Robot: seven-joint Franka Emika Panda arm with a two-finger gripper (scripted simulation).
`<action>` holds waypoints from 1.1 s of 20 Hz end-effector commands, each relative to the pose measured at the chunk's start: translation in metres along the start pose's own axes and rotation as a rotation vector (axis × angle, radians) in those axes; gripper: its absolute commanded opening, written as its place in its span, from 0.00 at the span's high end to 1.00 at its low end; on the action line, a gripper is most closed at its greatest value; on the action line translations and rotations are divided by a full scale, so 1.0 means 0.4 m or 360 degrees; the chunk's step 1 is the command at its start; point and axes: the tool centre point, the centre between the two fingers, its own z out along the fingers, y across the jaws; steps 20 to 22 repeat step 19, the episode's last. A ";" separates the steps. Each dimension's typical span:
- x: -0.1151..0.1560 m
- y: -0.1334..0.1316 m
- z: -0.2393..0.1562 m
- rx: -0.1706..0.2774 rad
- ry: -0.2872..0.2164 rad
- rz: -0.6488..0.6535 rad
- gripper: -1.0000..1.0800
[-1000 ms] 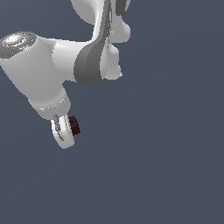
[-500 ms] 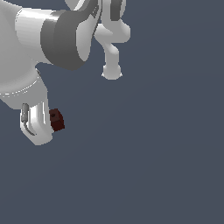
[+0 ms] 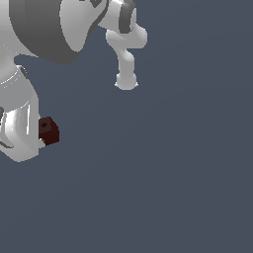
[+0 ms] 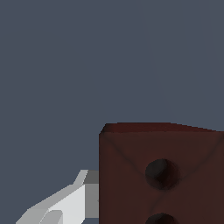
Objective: Pick up the object and move it to a goal position.
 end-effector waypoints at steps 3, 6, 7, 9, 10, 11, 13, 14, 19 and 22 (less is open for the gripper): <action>0.016 -0.001 -0.027 0.0003 0.0002 -0.0001 1.00; 0.022 -0.001 -0.035 0.0003 0.0002 -0.0001 1.00; 0.024 -0.001 -0.038 0.0003 0.0002 -0.0001 1.00; 0.026 -0.002 -0.041 0.0003 0.0002 -0.0001 1.00; 0.027 -0.002 -0.042 0.0003 0.0002 -0.0001 1.00; 0.028 -0.002 -0.043 0.0003 0.0002 -0.0001 1.00; 0.030 -0.001 -0.045 0.0003 0.0001 0.0000 1.00; 0.031 -0.001 -0.046 0.0003 0.0001 0.0000 1.00; 0.032 -0.002 -0.047 0.0003 0.0001 0.0000 1.00; 0.032 -0.002 -0.047 0.0003 0.0001 0.0000 1.00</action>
